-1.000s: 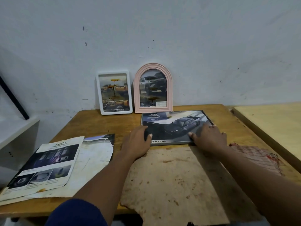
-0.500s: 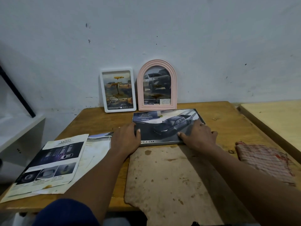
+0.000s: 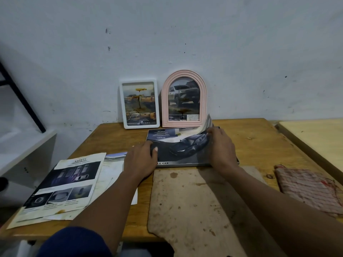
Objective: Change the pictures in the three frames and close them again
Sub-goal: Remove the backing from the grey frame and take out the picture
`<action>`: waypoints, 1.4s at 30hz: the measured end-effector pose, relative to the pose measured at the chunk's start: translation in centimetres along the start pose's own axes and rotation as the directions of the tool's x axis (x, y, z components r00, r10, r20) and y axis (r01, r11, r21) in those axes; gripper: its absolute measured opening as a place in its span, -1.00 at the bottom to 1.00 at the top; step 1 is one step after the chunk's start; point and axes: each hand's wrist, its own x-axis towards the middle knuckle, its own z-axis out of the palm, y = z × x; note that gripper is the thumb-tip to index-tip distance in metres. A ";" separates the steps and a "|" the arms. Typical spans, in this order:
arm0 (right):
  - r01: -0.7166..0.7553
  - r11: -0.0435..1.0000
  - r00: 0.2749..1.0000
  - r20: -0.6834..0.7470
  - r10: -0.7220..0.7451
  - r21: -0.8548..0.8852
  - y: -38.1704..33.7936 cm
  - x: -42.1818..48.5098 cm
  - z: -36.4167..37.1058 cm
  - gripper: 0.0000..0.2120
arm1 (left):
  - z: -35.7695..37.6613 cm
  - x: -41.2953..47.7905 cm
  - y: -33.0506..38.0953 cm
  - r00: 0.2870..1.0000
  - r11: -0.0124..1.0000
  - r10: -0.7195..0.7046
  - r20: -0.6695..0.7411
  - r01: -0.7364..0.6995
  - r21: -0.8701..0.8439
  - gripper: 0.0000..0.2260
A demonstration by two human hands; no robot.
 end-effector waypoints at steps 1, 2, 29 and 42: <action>0.046 0.998 0.999 -0.018 -0.045 0.036 0.0 0.2 -0.5 -0.58 | 0.0 0.0 0.0 1.000 1.000 0.014 -0.014 -0.014 -0.001 -0.65; 0.103 0.993 0.994 -0.044 -0.101 0.049 -0.1 0.4 -1.1 -0.64 | 0.1 0.0 0.1 0.999 0.999 0.037 -0.027 -0.038 -0.006 -0.66; -0.129 0.859 0.957 0.166 0.239 -0.495 19.4 6.2 -15.1 -0.63 | 8.9 3.6 25.0 0.785 0.834 0.542 0.300 -0.546 -0.078 -0.76; -0.070 0.948 0.931 0.320 0.173 -0.310 15.8 5.3 -10.5 -0.65 | 6.7 4.0 21.3 0.880 0.867 0.462 0.113 -0.421 -0.266 -0.73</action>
